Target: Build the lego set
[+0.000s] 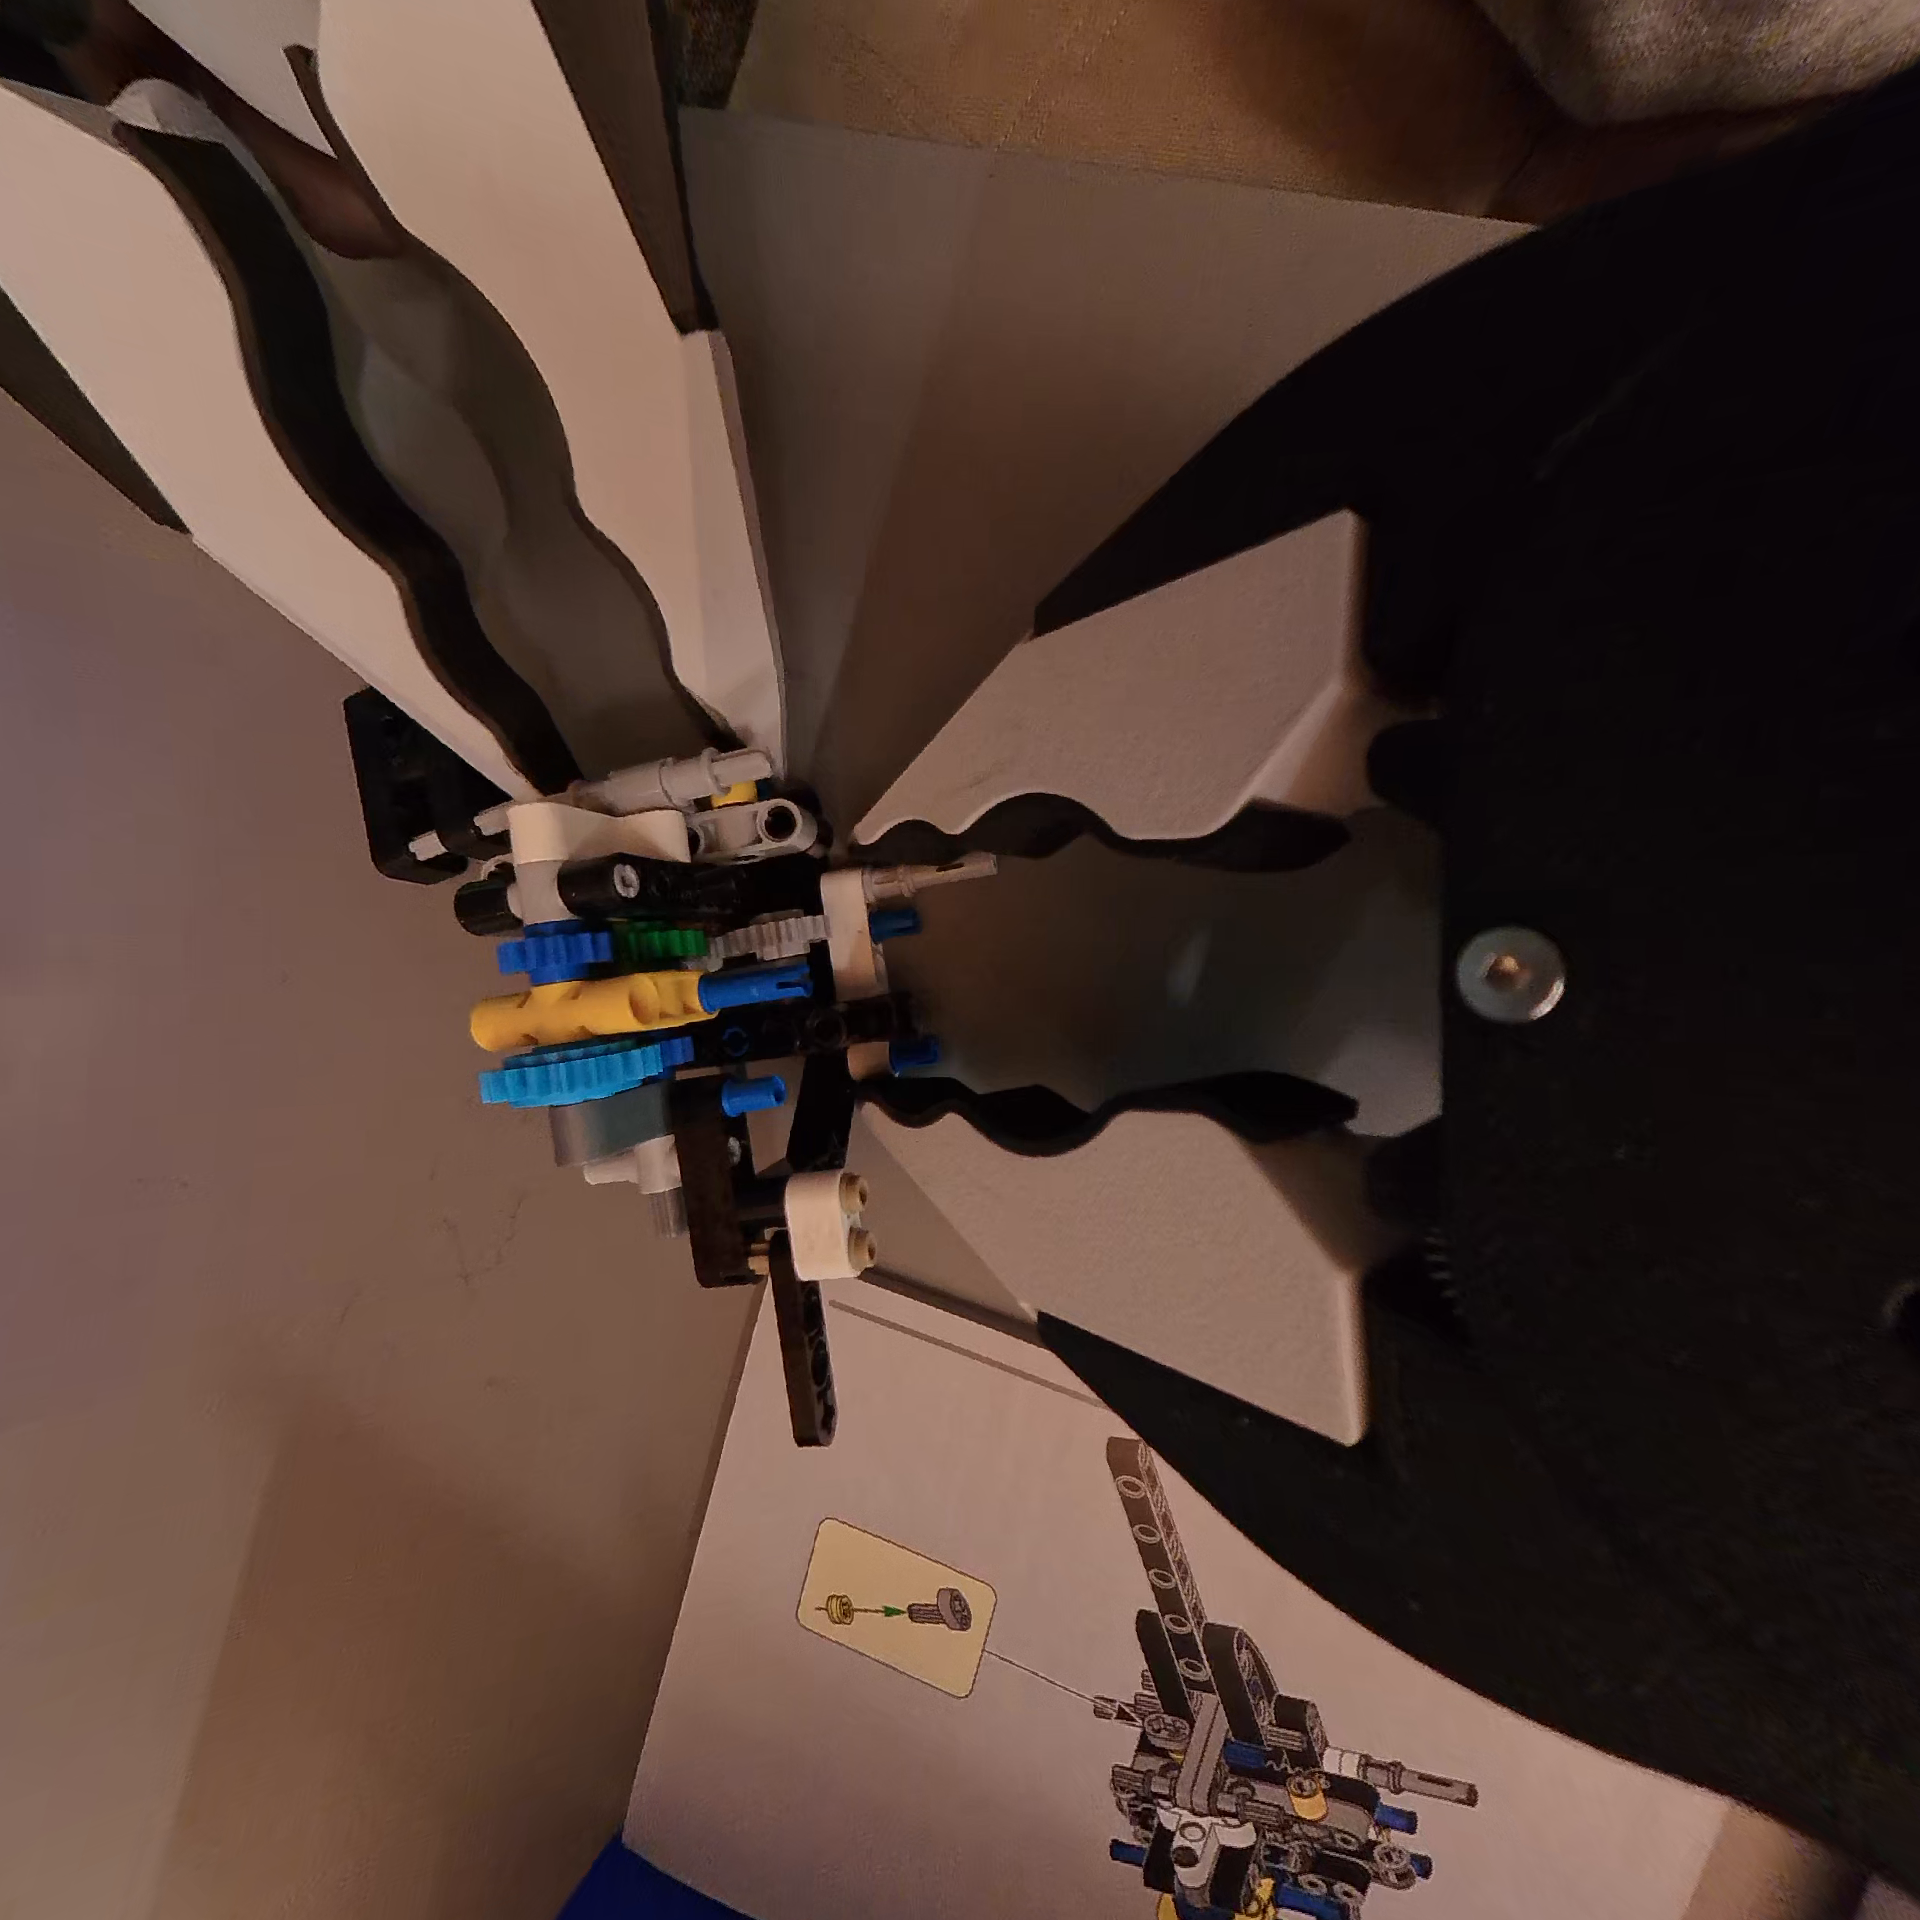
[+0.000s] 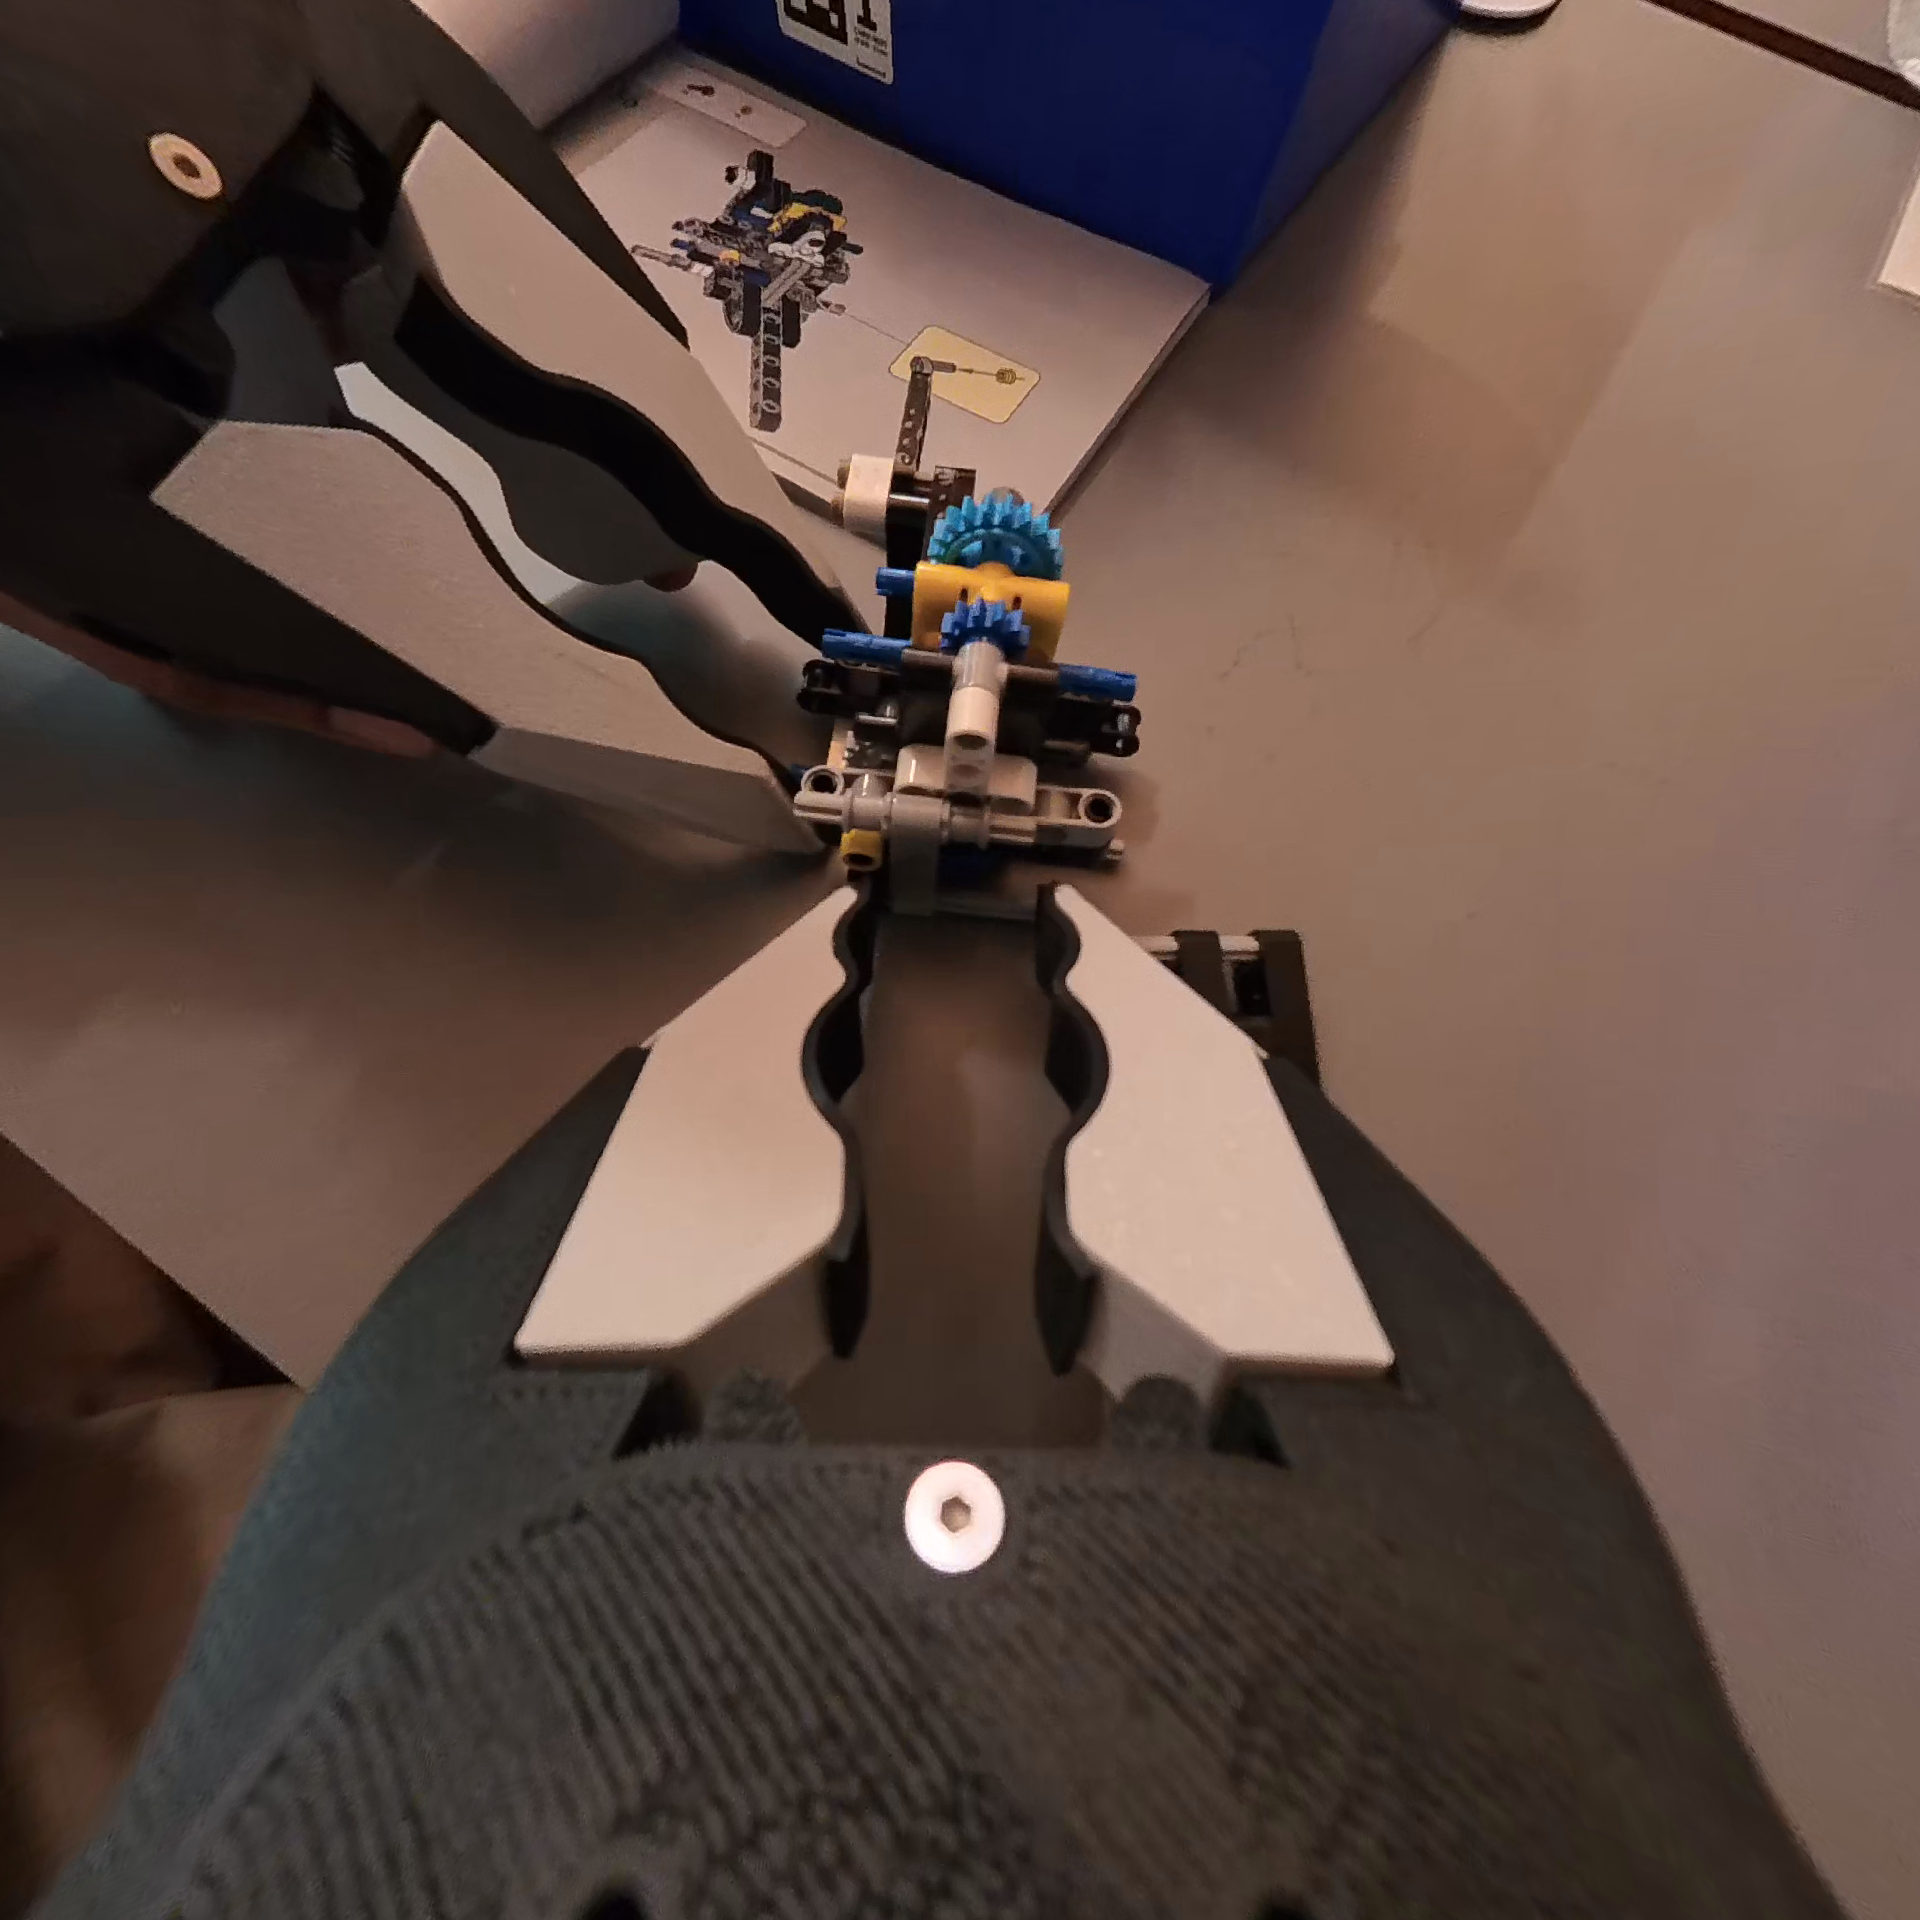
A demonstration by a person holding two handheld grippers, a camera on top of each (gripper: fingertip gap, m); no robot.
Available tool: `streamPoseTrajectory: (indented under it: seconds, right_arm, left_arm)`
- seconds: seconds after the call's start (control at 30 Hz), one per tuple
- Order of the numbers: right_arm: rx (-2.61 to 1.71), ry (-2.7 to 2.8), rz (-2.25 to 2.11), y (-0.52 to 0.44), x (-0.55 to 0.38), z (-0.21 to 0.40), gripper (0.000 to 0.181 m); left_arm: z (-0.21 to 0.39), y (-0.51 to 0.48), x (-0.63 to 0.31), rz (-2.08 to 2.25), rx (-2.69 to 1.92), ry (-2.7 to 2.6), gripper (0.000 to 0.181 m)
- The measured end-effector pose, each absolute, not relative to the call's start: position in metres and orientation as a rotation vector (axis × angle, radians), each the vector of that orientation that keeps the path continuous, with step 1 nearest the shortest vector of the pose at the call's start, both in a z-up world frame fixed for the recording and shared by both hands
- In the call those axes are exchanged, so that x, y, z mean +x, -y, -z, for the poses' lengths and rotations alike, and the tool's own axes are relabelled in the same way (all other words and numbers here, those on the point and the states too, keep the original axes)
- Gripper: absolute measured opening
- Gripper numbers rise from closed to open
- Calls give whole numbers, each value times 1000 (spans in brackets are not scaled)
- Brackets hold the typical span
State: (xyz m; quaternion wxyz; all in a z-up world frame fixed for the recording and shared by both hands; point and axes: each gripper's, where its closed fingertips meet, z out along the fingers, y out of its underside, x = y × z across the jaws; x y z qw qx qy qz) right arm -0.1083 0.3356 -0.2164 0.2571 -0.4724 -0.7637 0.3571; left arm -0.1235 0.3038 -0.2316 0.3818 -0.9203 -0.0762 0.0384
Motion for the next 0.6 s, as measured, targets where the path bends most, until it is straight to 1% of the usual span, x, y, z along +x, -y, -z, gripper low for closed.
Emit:
streamPoseTrajectory:
  seconds: [0.3,0.6]
  right_arm:
    - [-1281,2098,-984,-338,-113,218,33]
    - [-1280,2132,-1015,-335,-112,219,29]
  left_arm:
    - [232,-304,-124,-97,-2348,195,42]
    - [232,-304,-124,-95,-2347,196,42]
